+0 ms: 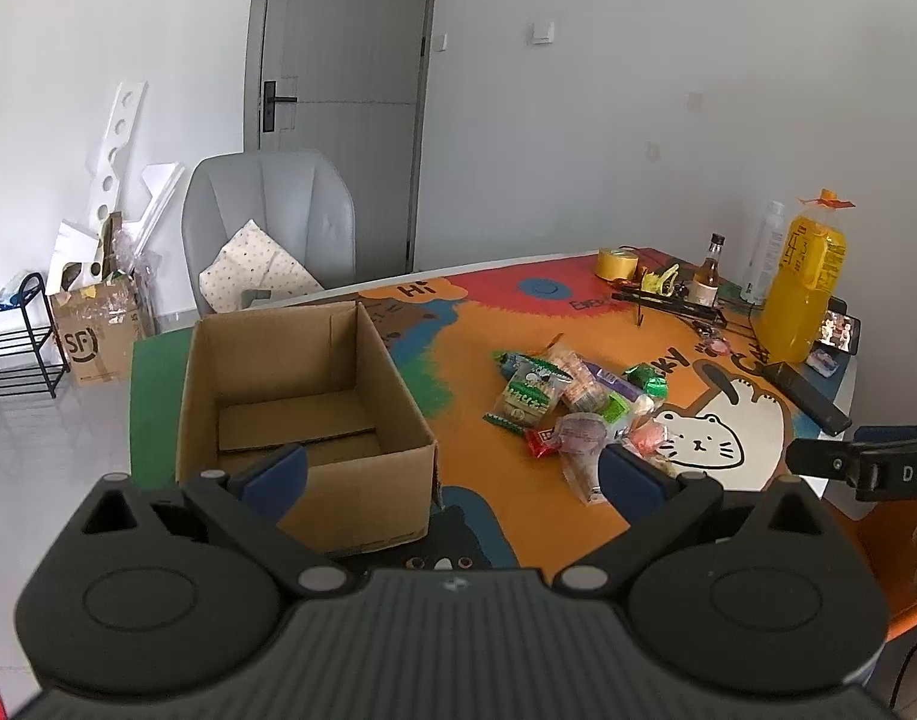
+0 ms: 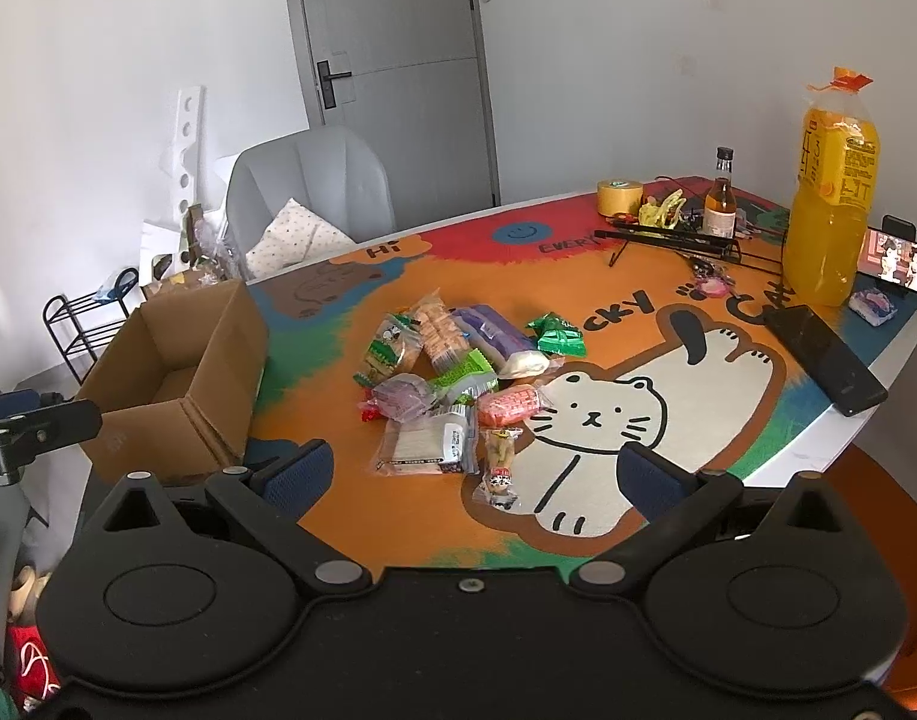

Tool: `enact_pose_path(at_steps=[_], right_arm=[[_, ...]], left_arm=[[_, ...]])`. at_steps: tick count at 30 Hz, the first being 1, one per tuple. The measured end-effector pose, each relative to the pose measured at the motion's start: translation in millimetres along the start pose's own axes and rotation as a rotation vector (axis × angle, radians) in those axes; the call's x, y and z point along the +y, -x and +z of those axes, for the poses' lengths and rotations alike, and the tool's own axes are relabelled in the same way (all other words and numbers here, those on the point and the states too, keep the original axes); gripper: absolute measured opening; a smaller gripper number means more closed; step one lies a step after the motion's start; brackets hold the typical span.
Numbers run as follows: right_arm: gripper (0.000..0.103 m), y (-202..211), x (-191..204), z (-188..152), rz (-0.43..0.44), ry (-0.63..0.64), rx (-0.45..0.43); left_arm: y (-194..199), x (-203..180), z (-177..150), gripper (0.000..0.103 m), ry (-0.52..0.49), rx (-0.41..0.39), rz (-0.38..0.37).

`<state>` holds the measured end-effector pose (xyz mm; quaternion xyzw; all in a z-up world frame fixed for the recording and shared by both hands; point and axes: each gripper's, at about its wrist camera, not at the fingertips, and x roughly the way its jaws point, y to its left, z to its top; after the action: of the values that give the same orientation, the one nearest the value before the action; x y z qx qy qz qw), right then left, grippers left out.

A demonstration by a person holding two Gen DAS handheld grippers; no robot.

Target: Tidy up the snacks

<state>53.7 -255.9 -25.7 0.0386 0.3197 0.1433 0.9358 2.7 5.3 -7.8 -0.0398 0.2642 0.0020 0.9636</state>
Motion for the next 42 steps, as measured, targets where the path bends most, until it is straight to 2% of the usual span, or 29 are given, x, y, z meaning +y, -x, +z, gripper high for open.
enact_pose_path(at_steps=[12,42], right_arm=[[0.103,1.7,3.8,0.7,0.043,-0.002,0.005],[0.103,-4.0,3.7,-0.9,0.037,-0.002,0.019]], left_arm=[[0.1,-0.7,0.0,0.103,-0.006,0.015,-0.011],[-7.9,3.4,-4.7,0.103,0.003,0.036,-0.002]])
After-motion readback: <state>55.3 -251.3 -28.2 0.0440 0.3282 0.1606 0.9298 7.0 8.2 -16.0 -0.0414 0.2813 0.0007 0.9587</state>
